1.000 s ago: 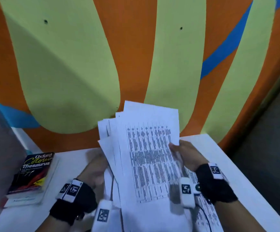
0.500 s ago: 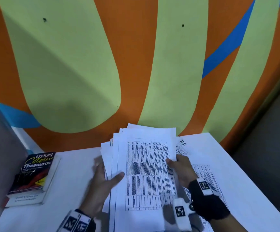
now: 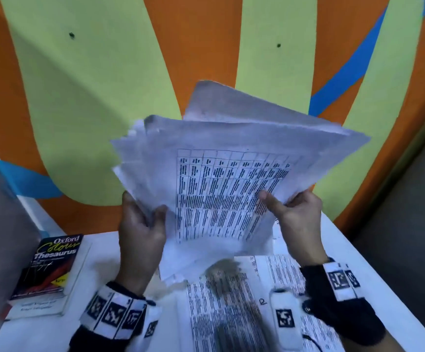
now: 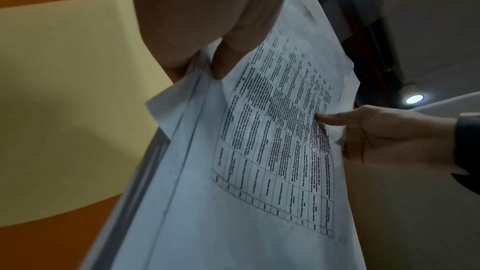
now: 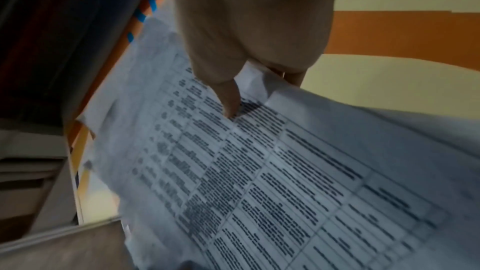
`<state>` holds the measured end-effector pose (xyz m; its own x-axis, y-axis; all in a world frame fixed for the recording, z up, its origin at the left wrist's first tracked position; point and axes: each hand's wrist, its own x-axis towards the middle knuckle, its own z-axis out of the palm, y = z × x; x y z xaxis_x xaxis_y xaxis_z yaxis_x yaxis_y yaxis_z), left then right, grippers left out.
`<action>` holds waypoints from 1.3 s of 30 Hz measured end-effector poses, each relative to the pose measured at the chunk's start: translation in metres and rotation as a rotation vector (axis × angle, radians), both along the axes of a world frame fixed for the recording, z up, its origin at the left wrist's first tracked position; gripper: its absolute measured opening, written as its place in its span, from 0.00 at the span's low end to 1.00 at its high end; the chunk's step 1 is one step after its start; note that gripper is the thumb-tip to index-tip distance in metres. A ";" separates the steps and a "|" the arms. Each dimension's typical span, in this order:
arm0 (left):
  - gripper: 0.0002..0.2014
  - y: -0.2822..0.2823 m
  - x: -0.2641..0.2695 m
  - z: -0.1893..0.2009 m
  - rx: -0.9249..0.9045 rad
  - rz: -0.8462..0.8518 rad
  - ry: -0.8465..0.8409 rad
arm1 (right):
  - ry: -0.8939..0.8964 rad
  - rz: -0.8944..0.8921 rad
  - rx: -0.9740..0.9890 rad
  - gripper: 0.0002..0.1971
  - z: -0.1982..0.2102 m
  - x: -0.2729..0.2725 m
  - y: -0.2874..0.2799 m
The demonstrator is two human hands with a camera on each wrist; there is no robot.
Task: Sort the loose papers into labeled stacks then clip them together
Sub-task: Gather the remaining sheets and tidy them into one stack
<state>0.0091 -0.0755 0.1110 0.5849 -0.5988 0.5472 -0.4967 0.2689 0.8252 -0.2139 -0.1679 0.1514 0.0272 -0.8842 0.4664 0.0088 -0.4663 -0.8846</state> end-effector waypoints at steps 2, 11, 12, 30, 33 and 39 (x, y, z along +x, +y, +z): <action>0.21 -0.003 -0.003 -0.004 0.008 0.011 -0.018 | 0.078 -0.030 -0.020 0.28 -0.006 0.001 -0.002; 0.32 -0.007 -0.003 -0.015 0.111 -0.168 0.080 | 0.054 0.209 0.000 0.07 -0.014 -0.010 -0.011; 0.31 -0.008 -0.004 -0.020 0.151 -0.156 0.088 | 0.053 0.231 0.027 0.11 -0.020 -0.010 -0.011; 0.23 -0.023 -0.009 -0.025 0.237 -0.164 0.166 | 0.236 0.207 -0.043 0.18 0.012 -0.021 -0.042; 0.24 -0.028 -0.003 -0.022 0.168 -0.141 0.224 | 0.110 0.273 0.068 0.28 0.001 -0.022 -0.046; 0.12 -0.027 -0.024 0.017 0.028 -0.113 0.184 | 0.214 0.127 0.040 0.09 -0.023 -0.008 -0.032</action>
<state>-0.0153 -0.1026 0.1282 0.6018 -0.6796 0.4194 -0.3046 0.2902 0.9072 -0.2219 -0.1998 0.1283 0.2339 -0.8849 0.4028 -0.1246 -0.4382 -0.8902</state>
